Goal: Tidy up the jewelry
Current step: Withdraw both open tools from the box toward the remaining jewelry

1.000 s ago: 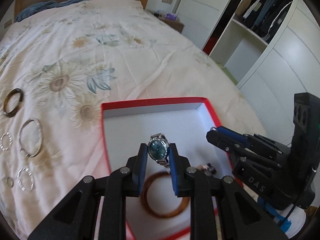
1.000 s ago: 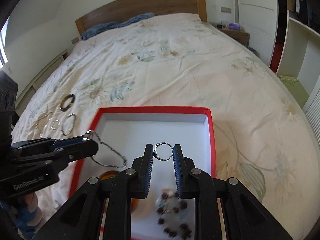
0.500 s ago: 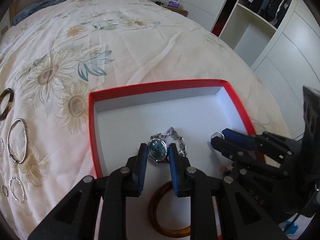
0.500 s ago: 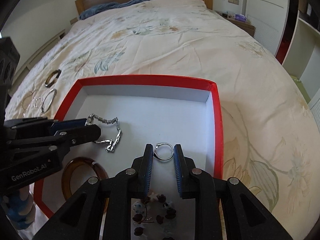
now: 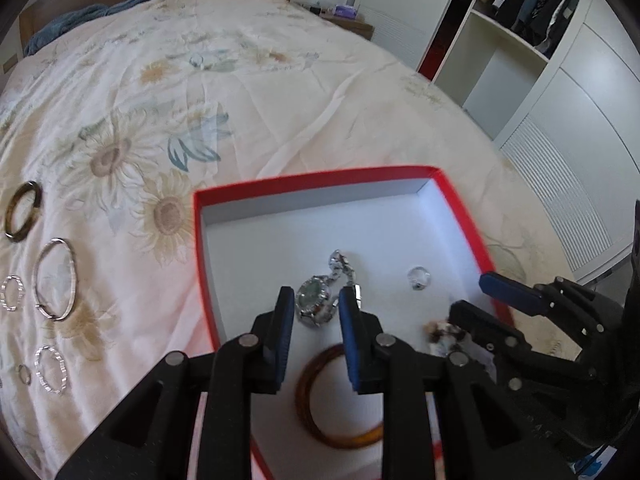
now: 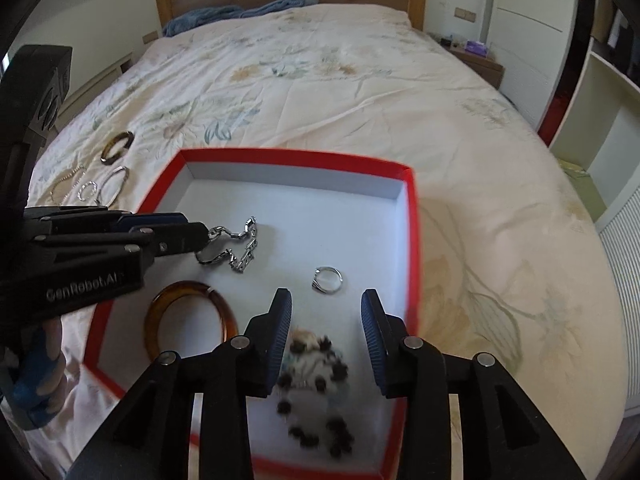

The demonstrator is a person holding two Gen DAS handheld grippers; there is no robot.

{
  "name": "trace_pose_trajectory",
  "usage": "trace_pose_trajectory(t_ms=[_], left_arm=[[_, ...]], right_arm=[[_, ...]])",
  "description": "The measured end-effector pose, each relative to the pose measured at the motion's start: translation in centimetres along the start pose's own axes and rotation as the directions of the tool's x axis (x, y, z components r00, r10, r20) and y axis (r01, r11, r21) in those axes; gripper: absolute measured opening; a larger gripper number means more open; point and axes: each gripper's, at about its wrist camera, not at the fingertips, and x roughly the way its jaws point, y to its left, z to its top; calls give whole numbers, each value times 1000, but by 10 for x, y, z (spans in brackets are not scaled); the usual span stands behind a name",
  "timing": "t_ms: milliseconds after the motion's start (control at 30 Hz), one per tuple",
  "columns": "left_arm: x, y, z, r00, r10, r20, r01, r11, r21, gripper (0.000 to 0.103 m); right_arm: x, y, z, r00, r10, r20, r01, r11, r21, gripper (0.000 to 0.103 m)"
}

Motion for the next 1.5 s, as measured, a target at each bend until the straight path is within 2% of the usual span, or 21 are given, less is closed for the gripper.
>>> trace_pose_trajectory(t_ms=[233, 433, 533, 633, 767, 800, 867, 1033, 1100, 1233, 1367, 1433, 1500], left_arm=[[-61, -1, -16, 996, 31, 89, -30, 999, -11, 22], [-111, 12, -49, 991, 89, 101, -87, 996, -23, 22], [-140, 22, -69, 986, 118, 118, -113, 993, -41, 22], [-170, 38, -88, 981, 145, 130, -136, 988, -77, 22], [-217, 60, -116, 966, 188, 178, -168, 978, -121, 23], [-229, 65, -123, 961, 199, 193, -175, 976, -131, 24], [-254, 76, -138, 946, 231, 226, -200, 968, -152, 33], [-315, 107, -175, 907, 299, 296, -240, 946, -219, 34], [-341, 120, -194, 881, 343, 326, -266, 929, -257, 34], [-377, 141, -226, 846, 401, 351, -292, 899, -325, 35], [-405, 157, -251, 823, 432, 370, -293, 880, -374, 35], [-418, 163, -262, 805, 455, 380, -301, 866, -399, 35], [-425, 169, -270, 795, 469, 383, -304, 856, -417, 35]], right_arm=[[-61, -1, -15, 998, -17, 60, 15, 999, 39, 38], [-122, 14, -30, 988, -6, 155, -5, 997, 71, 42], [-156, 26, -37, 977, 7, 212, -25, 997, 79, 43], [-184, 40, -43, 965, 26, 263, -47, 996, 75, 51], [-224, 65, -51, 943, 47, 330, -69, 996, 54, 55], [-236, 74, -53, 935, 53, 350, -73, 996, 45, 56], [-253, 89, -58, 924, 60, 379, -79, 996, 34, 59], [-291, 128, -71, 898, 89, 431, -99, 995, 0, 61], [-306, 148, -78, 889, 107, 445, -107, 994, -25, 61], [-330, 183, -90, 877, 147, 457, -118, 989, -93, 61], [-349, 207, -100, 859, 186, 478, -130, 980, -148, 61], [-354, 219, -105, 848, 212, 485, -144, 974, -173, 61], [-354, 227, -108, 846, 228, 482, -158, 971, -181, 61]])
